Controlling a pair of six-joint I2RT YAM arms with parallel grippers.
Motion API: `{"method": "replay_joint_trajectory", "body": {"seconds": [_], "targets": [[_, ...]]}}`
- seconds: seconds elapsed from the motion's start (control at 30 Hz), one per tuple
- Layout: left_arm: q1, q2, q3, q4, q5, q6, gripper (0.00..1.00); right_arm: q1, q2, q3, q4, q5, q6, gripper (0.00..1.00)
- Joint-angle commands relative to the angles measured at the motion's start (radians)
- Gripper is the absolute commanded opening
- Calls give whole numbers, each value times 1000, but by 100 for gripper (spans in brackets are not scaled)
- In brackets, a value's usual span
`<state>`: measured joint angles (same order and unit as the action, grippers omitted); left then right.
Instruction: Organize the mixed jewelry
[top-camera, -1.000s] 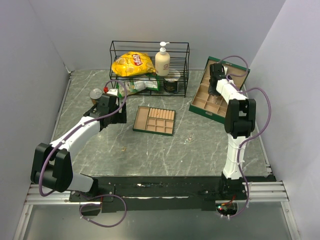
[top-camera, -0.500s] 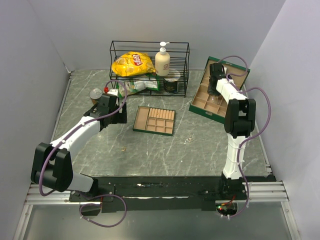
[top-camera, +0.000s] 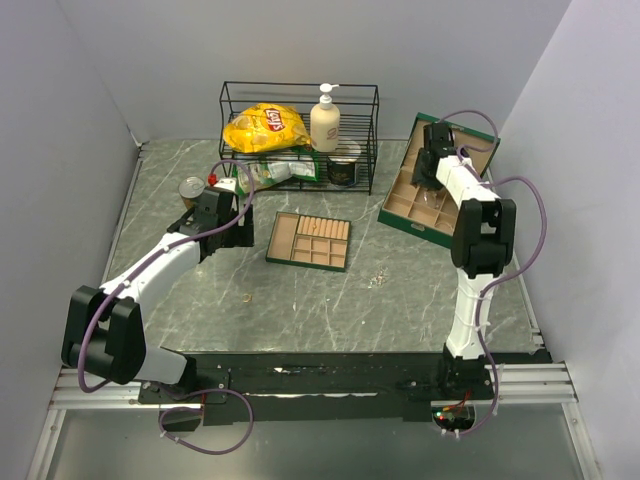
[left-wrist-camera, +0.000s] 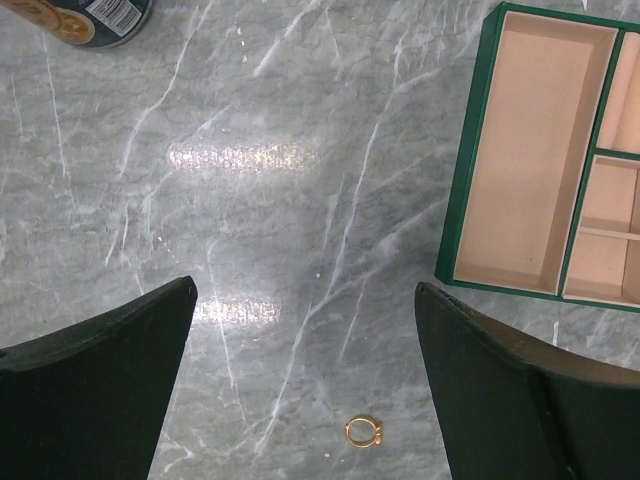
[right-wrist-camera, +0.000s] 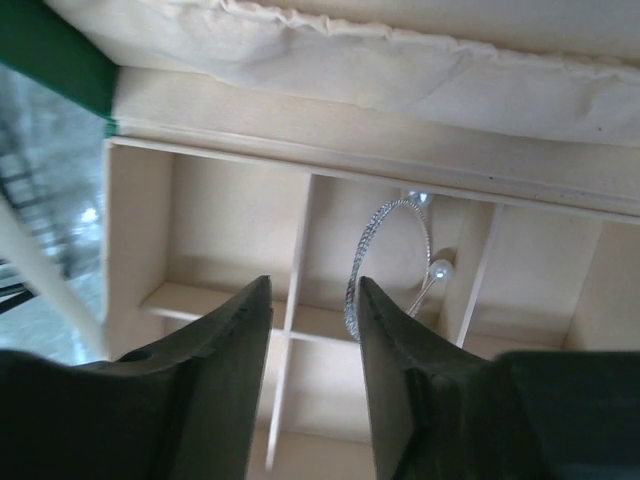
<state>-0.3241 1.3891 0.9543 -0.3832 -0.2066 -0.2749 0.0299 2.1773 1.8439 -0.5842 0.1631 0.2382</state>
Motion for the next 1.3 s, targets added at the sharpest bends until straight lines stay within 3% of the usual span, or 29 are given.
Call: {"method": "replay_joint_trajectory", "body": {"seconds": [0.0,0.13,0.6,1.27], "targets": [[2,-38,35,17,9,9,96,-18,-76,-3,24,-34,30,44],[2,-39,34,17,13,9,96,-24,-42,-6,23,-48,41,37],[0,-16,38,10,-1,11,96,-25,16,31,12,-57,39,34],[2,-13,40,10,-1,14,96,-53,-151,-117,95,-34,36,36]]}}
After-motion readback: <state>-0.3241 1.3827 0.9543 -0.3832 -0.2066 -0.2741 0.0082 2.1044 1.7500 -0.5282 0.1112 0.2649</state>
